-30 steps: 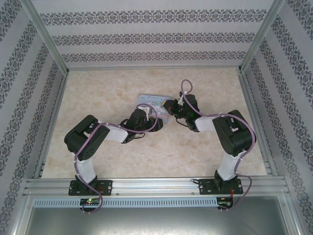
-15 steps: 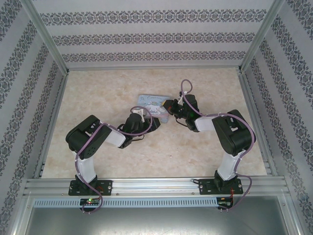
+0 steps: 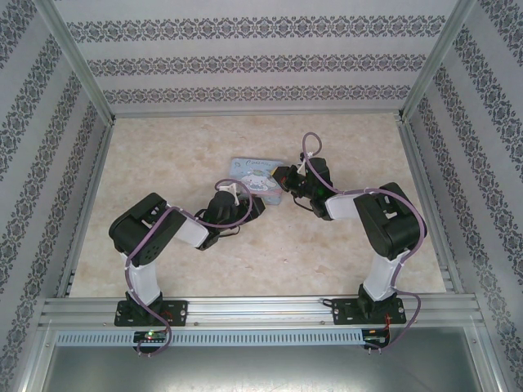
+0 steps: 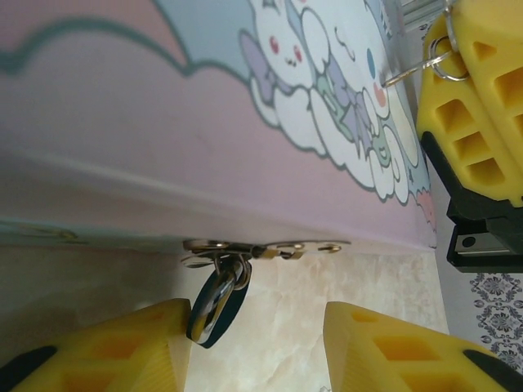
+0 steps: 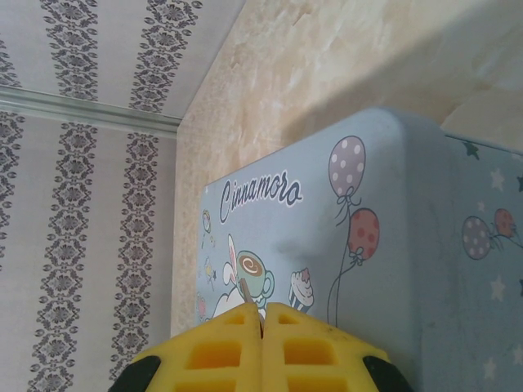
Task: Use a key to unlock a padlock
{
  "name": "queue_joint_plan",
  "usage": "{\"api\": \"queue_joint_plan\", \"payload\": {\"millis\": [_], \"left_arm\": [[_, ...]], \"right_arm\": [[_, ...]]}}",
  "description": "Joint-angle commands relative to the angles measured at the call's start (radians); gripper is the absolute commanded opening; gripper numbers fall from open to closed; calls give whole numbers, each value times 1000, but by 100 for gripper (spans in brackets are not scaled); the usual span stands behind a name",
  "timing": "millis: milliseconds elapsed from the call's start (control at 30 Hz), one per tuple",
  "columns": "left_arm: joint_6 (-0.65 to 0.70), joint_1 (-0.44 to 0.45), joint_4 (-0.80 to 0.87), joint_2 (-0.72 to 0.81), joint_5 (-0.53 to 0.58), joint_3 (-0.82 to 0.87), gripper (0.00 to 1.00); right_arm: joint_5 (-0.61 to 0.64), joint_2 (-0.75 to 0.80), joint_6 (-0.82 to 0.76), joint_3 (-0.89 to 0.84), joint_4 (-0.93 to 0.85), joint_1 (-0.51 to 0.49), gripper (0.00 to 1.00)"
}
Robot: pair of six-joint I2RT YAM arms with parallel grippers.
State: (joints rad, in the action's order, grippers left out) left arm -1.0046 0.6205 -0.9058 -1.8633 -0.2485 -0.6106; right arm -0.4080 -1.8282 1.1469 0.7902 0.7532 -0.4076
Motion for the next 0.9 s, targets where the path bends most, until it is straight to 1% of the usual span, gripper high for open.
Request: {"api": "queue_joint_plan", "payload": {"millis": [0,367,667,767,867], "left_arm": [[-20,4,-29,-12,24,-12,44],[-15,5,8,-57,57,-32,40],[31,17,74,-51,106,-36,35],[48,24,86,-44,108,-39,31],[58,33,98,-28,117,-41,29]], "right_arm": [[-6,-25,5,-11,14,0,0],[-8,-32,6,-11,17,2,0],[-10,-39,8,-8,19,4,0],[-12,-42,7,-9,21,5,0],[-11,-45,10,-11,26,6,0]]}}
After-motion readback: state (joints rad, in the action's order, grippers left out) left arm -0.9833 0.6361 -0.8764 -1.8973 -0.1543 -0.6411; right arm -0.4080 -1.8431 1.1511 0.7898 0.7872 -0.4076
